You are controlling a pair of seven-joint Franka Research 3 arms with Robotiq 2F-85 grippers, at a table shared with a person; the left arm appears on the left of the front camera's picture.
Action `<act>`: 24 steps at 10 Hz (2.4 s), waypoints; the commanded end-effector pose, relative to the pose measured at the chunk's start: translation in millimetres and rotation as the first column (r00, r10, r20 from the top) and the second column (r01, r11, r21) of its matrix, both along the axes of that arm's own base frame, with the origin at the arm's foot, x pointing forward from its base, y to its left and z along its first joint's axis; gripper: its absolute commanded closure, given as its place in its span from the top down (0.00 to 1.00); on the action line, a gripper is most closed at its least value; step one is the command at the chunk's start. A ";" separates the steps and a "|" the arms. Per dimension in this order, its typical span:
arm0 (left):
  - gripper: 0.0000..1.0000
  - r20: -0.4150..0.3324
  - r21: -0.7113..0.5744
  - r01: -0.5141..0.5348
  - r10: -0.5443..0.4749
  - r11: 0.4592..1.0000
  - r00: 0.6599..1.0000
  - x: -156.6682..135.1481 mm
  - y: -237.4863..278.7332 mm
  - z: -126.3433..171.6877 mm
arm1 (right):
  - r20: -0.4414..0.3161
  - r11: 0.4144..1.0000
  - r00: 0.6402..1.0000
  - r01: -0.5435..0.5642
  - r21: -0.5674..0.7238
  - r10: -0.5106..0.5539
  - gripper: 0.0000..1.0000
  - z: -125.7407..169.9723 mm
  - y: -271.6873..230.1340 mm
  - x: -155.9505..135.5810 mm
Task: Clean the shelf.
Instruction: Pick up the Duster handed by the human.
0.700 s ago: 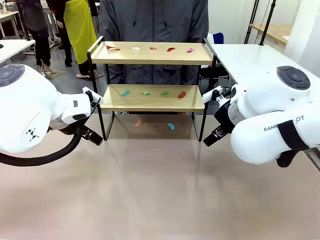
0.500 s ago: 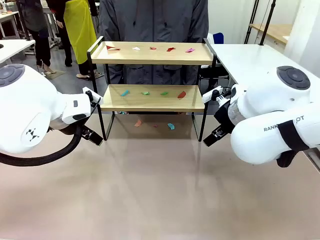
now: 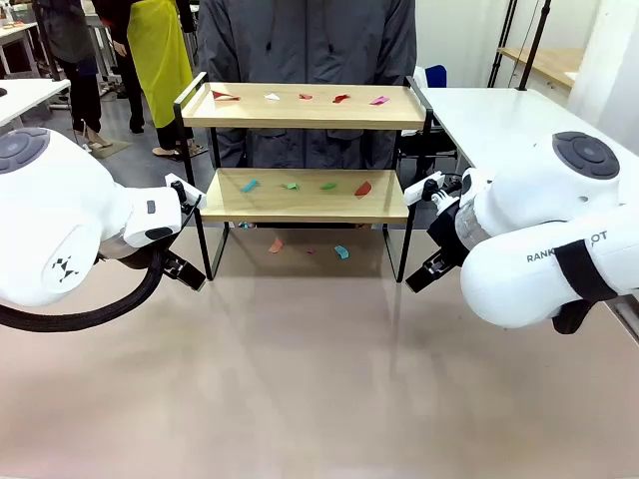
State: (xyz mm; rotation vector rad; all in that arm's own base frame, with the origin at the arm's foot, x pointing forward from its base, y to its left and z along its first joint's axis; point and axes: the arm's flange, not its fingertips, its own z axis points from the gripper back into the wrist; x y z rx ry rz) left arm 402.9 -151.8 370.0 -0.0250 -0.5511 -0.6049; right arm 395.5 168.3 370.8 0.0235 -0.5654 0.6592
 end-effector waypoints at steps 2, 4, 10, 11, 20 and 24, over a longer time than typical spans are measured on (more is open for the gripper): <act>1.00 0.000 0.000 0.000 0.000 1.000 1.000 0.0 0.0 0.0 | 0.000 1.000 1.000 0.000 0.000 0.000 1.00 0.0 0.0 0.0; 1.00 0.037 -0.082 0.028 -0.025 0.996 0.999 6.8 8.4 50.3 | 0.025 0.997 1.000 -0.005 0.081 0.003 1.00 56.9 -1.6 27.9; 1.00 0.033 -0.317 0.448 -0.462 0.836 0.886 50.9 115.8 160.1 | 0.136 0.949 0.988 -0.112 0.293 0.075 1.00 155.3 -131.2 52.6; 1.00 0.077 -0.342 0.494 -0.500 0.799 0.863 57.0 139.1 156.0 | 0.155 0.930 0.978 -0.182 0.320 0.139 1.00 149.7 -160.2 59.4; 1.00 0.138 -0.384 0.484 -0.470 0.786 0.872 60.7 202.0 125.0 | 0.197 0.865 0.959 -0.270 0.422 0.204 1.00 117.8 -236.8 59.4; 1.00 0.312 -0.404 0.615 -0.530 0.677 0.789 71.5 245.4 111.4 | 0.346 0.751 0.904 -0.406 0.521 0.249 1.00 82.3 -305.2 103.2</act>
